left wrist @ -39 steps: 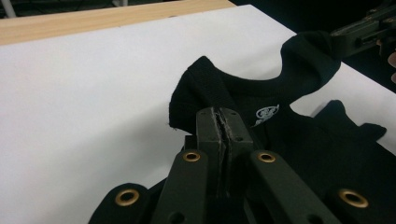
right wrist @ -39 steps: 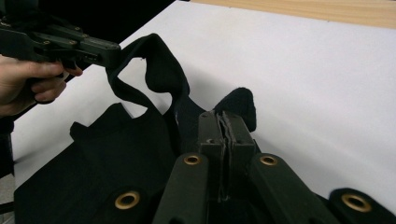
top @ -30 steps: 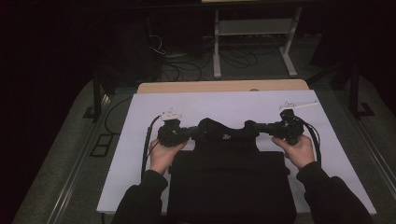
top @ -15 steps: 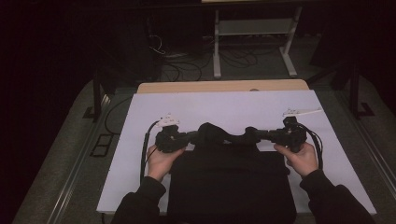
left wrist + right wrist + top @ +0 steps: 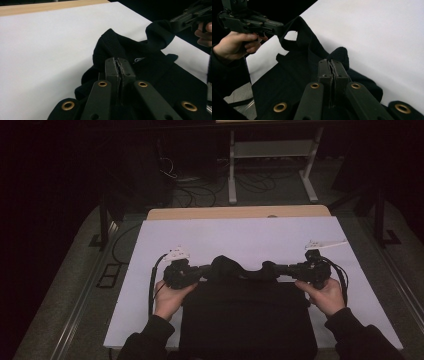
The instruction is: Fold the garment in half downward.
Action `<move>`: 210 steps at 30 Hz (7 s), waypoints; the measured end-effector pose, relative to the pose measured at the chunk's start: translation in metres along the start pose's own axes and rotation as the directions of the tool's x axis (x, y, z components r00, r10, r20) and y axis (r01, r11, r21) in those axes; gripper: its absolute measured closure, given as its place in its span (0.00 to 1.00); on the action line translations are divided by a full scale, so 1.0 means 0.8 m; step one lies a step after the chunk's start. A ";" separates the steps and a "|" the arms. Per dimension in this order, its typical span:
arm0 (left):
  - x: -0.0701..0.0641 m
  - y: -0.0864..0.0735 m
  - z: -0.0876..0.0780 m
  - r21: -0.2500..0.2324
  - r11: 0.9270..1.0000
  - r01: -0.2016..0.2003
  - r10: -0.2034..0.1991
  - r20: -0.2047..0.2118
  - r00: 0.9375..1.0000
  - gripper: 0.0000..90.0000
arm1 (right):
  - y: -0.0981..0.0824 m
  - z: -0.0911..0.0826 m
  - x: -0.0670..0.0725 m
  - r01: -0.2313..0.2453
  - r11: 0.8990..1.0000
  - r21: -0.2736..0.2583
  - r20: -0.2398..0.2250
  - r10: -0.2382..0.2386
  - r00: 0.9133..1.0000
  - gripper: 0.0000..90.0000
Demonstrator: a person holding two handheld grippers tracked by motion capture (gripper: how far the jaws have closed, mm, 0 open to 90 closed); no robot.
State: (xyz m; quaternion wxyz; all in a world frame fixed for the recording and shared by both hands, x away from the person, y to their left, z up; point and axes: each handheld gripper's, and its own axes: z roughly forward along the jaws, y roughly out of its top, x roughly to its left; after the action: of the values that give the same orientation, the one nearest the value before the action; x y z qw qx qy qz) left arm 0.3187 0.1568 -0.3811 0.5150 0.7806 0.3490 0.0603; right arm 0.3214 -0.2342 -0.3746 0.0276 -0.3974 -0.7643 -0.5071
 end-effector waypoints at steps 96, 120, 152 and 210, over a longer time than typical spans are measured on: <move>-0.063 -0.090 -0.056 0.061 0.998 0.006 -0.011 0.078 0.997 0.48 | -0.102 -0.023 0.056 0.010 0.977 0.213 -0.055 0.002 0.998 0.64; -0.044 -0.067 -0.054 0.059 0.998 0.021 -0.026 0.097 0.995 0.01 | -0.078 -0.043 0.041 0.044 0.991 0.124 0.041 -0.049 0.998 0.11; 0.005 -0.028 -0.035 0.090 0.996 -0.001 -0.005 0.064 0.998 0.00 | -0.038 -0.052 0.000 0.080 0.990 0.117 0.111 -0.093 0.989 0.00; 0.089 -0.071 -0.007 0.220 0.975 0.023 -0.018 -0.027 0.999 0.09 | -0.060 -0.030 -0.089 0.014 0.980 0.201 0.191 -0.053 0.980 0.07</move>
State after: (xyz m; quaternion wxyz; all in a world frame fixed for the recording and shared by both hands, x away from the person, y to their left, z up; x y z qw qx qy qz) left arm 0.3418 0.2171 -0.4458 0.4217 0.8284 0.3678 0.0256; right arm 0.3306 -0.3026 -0.4307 -0.0167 -0.4276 -0.8167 -0.3871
